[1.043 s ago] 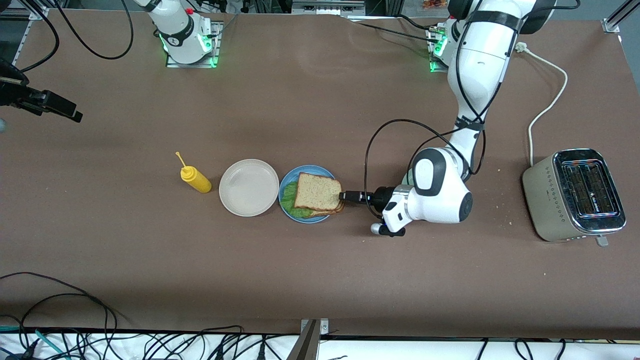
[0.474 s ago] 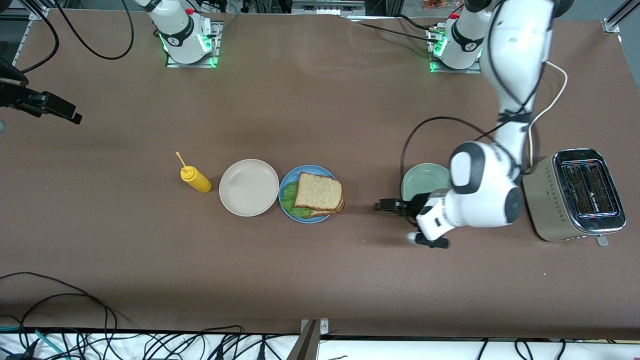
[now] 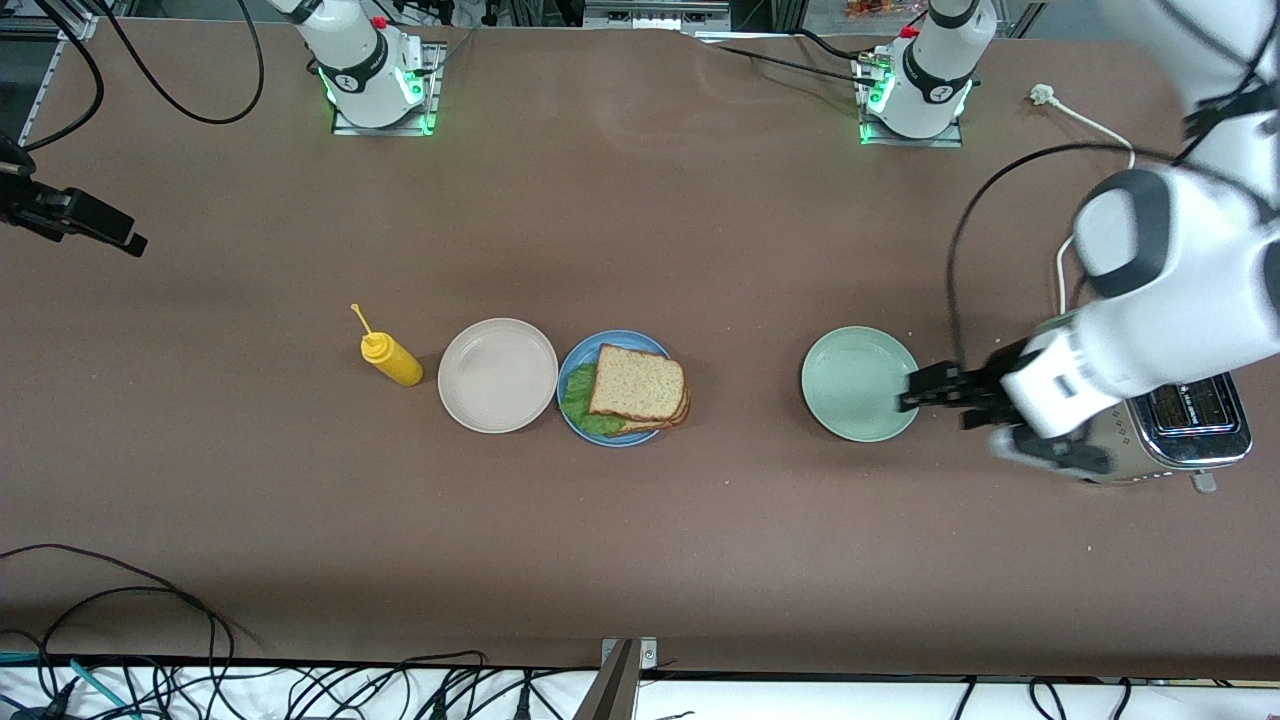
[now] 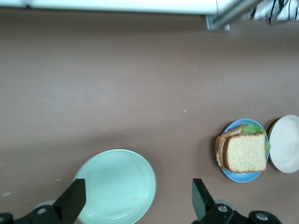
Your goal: Make sandwich in blue plate with both arms
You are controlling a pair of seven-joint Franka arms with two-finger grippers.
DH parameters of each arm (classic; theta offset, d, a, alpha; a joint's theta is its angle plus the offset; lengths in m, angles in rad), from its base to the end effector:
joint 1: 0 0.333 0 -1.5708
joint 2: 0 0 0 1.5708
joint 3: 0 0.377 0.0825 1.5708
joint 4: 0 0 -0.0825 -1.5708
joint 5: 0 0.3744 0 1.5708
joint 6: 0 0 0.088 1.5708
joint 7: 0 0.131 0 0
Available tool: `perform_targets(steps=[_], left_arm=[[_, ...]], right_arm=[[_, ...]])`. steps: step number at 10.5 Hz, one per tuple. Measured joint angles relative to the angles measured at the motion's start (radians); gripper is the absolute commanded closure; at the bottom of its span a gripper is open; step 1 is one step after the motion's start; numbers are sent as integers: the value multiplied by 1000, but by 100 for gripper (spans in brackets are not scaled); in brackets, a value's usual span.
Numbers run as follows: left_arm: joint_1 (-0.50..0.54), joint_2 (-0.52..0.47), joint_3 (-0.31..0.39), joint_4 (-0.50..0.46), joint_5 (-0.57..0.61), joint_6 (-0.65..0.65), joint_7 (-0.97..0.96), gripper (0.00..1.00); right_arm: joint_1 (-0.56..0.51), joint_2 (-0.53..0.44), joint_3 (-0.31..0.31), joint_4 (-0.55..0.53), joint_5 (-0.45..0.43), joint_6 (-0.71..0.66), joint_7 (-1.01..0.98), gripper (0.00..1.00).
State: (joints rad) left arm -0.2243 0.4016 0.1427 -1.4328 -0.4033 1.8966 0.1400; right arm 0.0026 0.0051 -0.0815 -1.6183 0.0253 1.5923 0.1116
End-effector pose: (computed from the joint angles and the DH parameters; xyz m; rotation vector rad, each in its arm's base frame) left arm 0.6961 -0.1127 0.5122 2.8060 -0.1648 0.1076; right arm 0.5451 -0.0397 0.6387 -3.1026 0.2979 0.0491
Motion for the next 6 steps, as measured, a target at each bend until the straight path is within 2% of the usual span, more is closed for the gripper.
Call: perform_targets(steps=[3, 6], left_arm=[[81, -221, 1, -123, 102, -39, 1, 0], [83, -377, -4, -173, 276, -197, -1, 0]], right_arm=[[6, 18, 5, 12, -1, -1, 0, 0], [9, 58, 6, 12, -5, -6, 0, 0]])
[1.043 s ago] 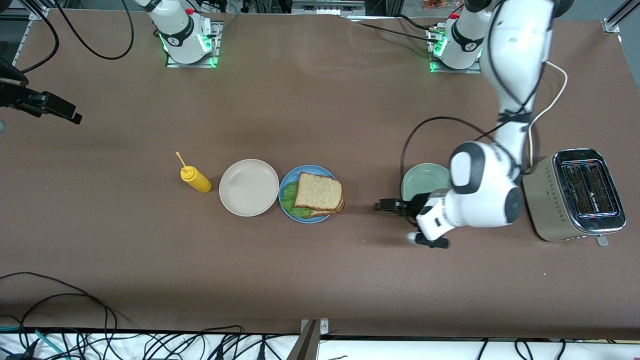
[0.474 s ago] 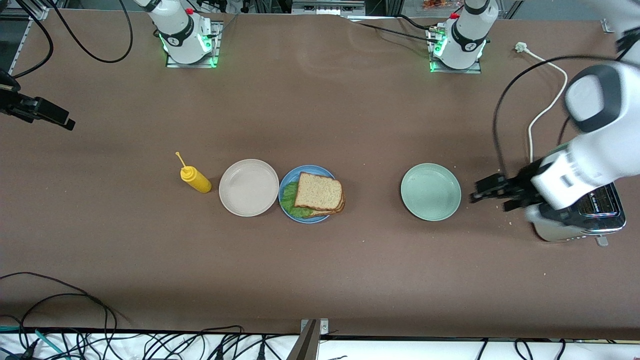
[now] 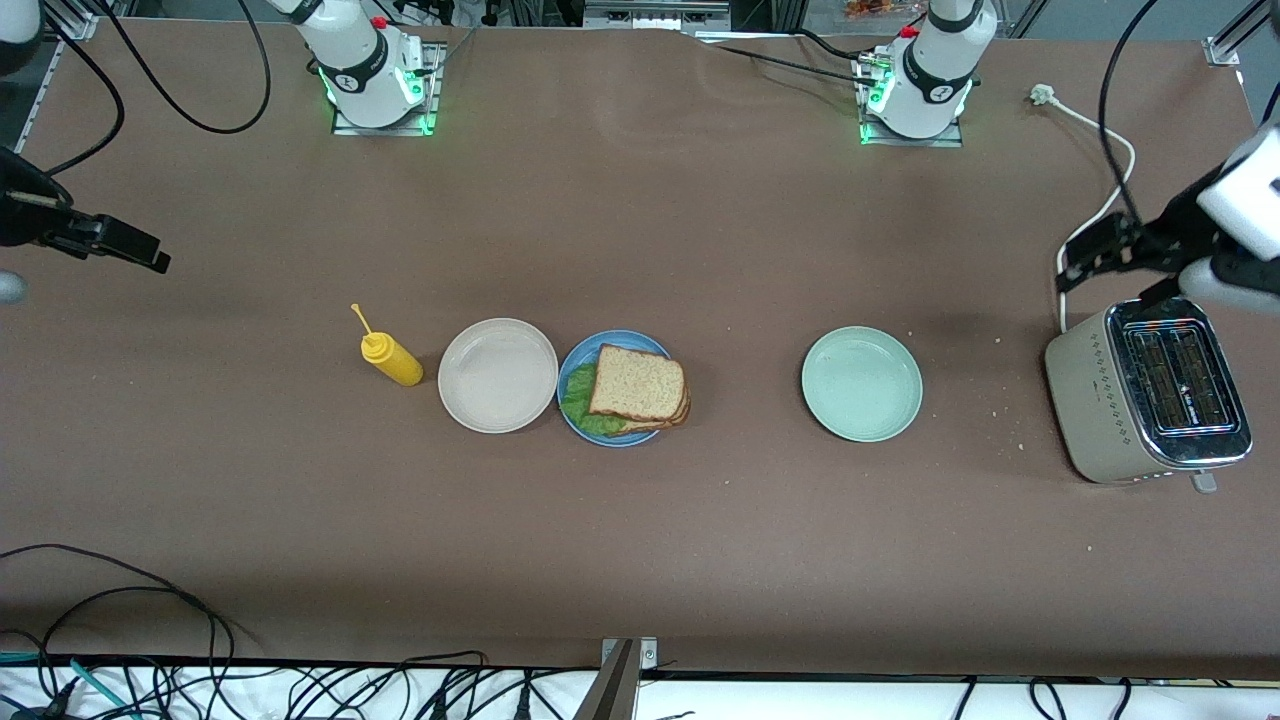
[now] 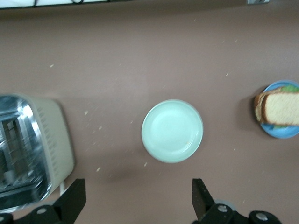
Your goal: Make sandwich in blue plate with both arms
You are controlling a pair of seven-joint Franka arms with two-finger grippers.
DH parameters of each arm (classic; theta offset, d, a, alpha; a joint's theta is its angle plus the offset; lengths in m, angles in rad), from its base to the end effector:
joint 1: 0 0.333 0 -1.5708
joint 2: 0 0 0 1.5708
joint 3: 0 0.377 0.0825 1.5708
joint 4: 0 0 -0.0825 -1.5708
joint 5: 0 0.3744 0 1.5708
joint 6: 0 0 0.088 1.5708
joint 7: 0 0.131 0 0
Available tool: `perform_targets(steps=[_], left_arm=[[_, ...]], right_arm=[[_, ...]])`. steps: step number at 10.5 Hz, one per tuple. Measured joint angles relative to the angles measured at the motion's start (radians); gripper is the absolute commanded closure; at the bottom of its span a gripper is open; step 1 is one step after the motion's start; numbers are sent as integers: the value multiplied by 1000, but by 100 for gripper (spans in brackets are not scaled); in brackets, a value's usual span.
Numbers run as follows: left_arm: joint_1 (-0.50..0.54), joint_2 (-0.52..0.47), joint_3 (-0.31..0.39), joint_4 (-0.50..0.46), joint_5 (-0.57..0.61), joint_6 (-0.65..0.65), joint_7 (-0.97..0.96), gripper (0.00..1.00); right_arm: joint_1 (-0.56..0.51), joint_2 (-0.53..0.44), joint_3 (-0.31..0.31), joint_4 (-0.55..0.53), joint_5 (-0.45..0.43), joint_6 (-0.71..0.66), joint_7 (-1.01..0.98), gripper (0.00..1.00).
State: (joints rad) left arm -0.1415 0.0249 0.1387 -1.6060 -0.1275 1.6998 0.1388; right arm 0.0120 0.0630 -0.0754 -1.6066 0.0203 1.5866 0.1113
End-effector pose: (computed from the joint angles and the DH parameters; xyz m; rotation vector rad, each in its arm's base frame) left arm 0.5673 -0.0178 0.6441 3.0145 -0.1958 0.1169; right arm 0.5627 -0.0317 0.6115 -3.1133 0.2745 0.1300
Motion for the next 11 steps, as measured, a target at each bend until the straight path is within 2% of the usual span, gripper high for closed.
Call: perform_targets(steps=[3, 6, 11], left_arm=[[20, -84, -8, -12, 99, -122, -1, 0], [64, -95, -65, -13, 168, -169, -2, 0], [64, -101, -72, -6, 174, -212, -152, 0]], right_arm=[[11, 6, 2, 13, -16, 0, 0, 0], [22, 4, 3, 18, -29, -1, 1, 0], [33, -2, 3, 19, -32, -17, 1, 0]])
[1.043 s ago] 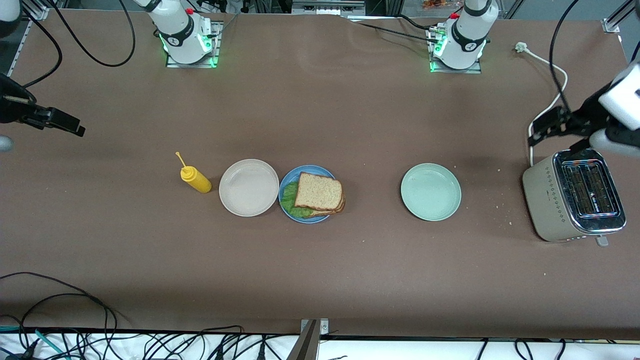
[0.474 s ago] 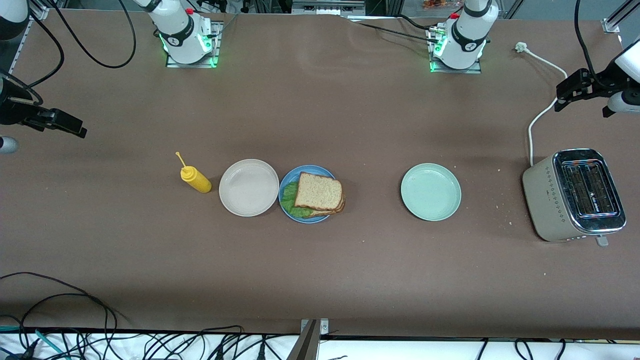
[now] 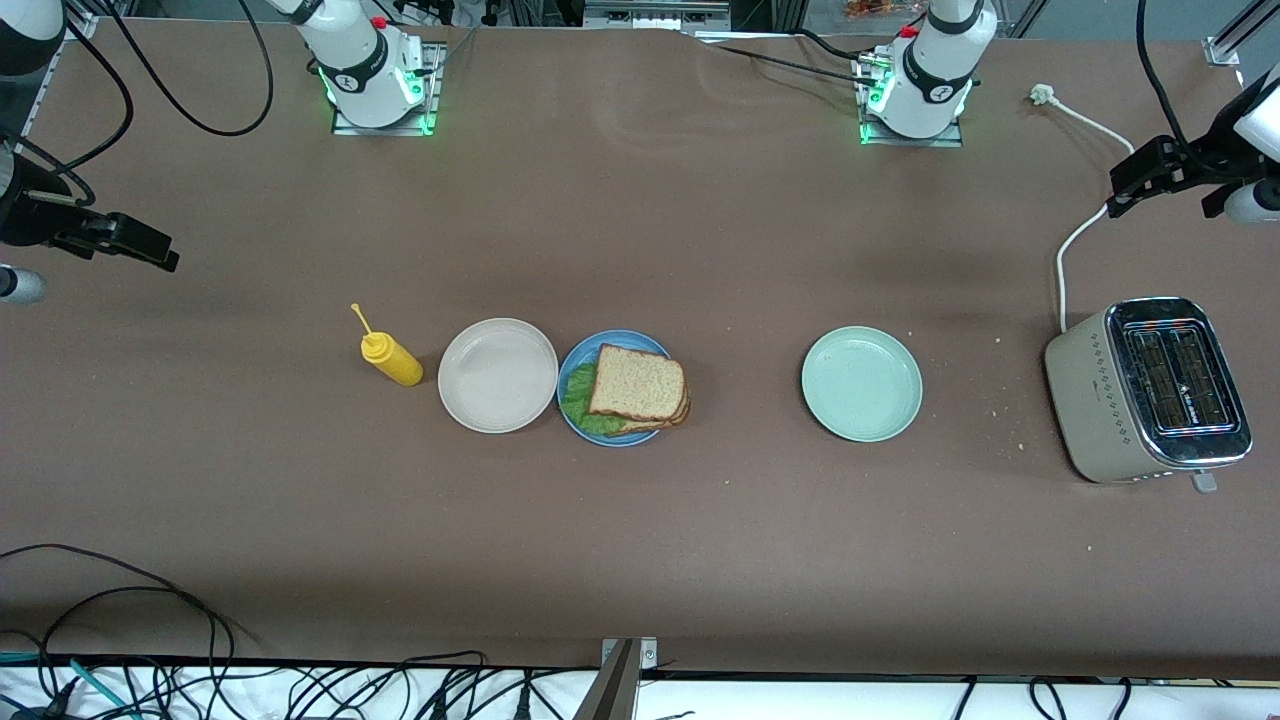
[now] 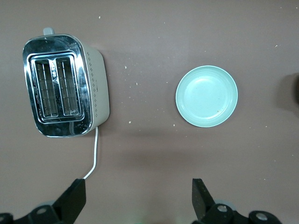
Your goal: Make sandwich in blue plate with both arms
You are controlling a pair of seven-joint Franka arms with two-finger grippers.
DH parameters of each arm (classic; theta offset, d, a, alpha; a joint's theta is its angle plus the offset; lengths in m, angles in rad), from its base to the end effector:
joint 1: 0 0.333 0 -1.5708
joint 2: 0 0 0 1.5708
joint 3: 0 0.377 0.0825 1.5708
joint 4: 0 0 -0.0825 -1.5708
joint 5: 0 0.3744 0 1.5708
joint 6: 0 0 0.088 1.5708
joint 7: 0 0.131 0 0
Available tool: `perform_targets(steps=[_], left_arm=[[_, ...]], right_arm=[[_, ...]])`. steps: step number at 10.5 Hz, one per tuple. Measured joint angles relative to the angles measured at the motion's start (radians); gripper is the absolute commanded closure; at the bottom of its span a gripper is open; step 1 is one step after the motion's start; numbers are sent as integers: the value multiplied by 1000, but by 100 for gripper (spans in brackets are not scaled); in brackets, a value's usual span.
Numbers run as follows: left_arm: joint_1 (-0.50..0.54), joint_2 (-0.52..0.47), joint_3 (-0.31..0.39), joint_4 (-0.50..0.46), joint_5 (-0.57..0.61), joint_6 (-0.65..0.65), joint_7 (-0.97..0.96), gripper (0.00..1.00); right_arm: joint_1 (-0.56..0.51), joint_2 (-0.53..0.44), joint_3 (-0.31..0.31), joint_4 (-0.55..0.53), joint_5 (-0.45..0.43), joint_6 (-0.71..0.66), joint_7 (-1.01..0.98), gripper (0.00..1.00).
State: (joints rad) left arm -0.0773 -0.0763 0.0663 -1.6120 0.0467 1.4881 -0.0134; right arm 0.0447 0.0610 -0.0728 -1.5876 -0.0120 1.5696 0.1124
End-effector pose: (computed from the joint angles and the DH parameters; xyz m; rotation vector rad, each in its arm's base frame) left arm 0.5066 0.0025 0.6758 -3.0986 -0.0075 0.0732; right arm 0.5621 -0.0160 0.6200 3.1118 -0.2183 -0.1218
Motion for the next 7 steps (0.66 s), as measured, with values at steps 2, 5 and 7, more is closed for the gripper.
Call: perform_targets(steps=[2, 5, 7], left_arm=[[0, 0, -3, 2, 0, -1, -6, 0], [-1, 7, -5, 22, 0, -1, -6, 0], [-1, 10, -4, 23, 0, -1, -6, 0]], right_arm=[[0, -5, -5, 1, 0, -2, 1, 0], [0, -5, -7, 1, 0, -3, 1, 0], [1, -5, -7, 1, 0, -3, 1, 0]])
